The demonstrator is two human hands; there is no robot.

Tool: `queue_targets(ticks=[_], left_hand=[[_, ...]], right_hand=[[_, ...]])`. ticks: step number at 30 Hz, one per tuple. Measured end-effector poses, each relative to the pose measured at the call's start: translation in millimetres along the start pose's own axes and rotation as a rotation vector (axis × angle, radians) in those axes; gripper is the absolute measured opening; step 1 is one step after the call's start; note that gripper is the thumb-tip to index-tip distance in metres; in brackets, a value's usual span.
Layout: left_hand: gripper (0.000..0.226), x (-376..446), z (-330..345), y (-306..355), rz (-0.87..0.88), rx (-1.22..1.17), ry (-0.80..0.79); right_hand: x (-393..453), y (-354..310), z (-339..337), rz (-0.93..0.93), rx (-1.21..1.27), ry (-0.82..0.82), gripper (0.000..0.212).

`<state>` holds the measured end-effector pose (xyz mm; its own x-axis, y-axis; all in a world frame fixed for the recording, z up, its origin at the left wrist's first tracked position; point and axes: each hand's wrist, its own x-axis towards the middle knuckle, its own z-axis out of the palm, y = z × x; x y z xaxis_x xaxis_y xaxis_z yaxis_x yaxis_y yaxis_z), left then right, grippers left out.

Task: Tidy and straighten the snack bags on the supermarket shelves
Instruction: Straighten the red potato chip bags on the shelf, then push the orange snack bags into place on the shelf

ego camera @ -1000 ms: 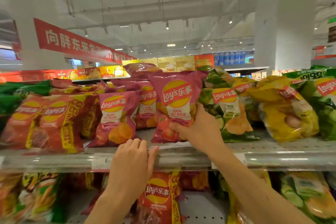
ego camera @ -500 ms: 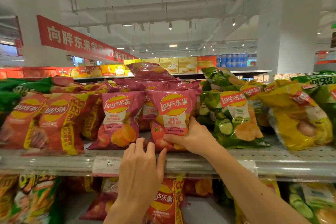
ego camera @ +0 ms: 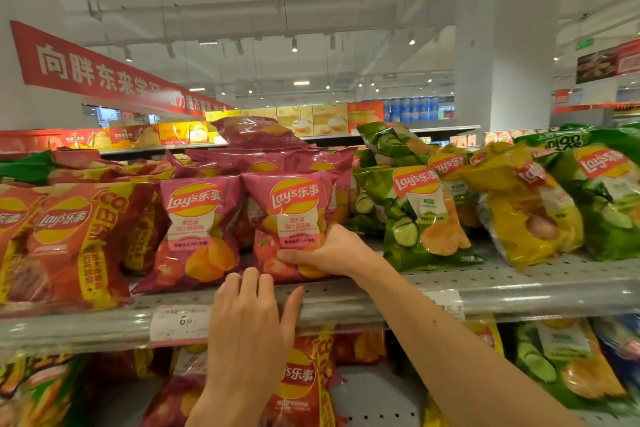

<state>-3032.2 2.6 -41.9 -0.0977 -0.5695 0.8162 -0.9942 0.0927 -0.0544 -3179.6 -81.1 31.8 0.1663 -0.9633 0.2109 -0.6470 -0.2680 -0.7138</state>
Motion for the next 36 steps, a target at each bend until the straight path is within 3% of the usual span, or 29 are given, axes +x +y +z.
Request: queue_targets(ticks=[3,6,8,13,17,20,23,30,32,36], left_hand=[[0.052,0.8,0.7,-2.5,0.002,-0.018,0.005],[0.056,0.4,1.1,-3.2,0.006,-0.033,0.022],[0.056,1.2,2.0,-3.5,-0.001,-0.048,0.049],[0.05,3.6,2.4,24.4,-0.108,-0.164,0.14],[0.034,9.7,-3.8,93.7,-0.032,-0.403,0.236],[0.024,19.2,-9.6,166.3,0.099,-0.639,0.26],[0.026,31.8,-12.5,244.4,0.104,-0.824,0.194],[0.09,80.5,0.1,360.6,-0.18,-0.748,0.01],[0.106,91.6,8.8,367.2,-0.308,-0.702,-0.079],[0.131,104.5,18.8,365.4,-0.479,-0.632,-0.237]], right_hand=[[-12.8,1.5,-7.0,0.076,-0.114,0.103,0.102],[-34.8,10.4,-20.7,-0.049,-0.191,0.255,0.096],[-53.6,22.3,-33.4,-0.18,-0.123,0.337,0.08],[-100.5,67.8,-71.8,-0.343,0.127,0.583,0.013],[-133.2,117.0,-114.1,-0.348,0.143,0.672,0.006],[-154.5,162.3,-157.9,-0.319,0.115,0.777,0.01],[-174.1,209.7,-205.8,-0.255,0.1,0.863,0.014],[-183.2,284.9,-308.9,-0.161,-0.106,1.049,0.015],[-171.3,294.4,-328.4,-0.123,-0.161,0.982,0.039],[-138.6,299.2,-353.6,-0.013,-0.207,0.659,0.087]])
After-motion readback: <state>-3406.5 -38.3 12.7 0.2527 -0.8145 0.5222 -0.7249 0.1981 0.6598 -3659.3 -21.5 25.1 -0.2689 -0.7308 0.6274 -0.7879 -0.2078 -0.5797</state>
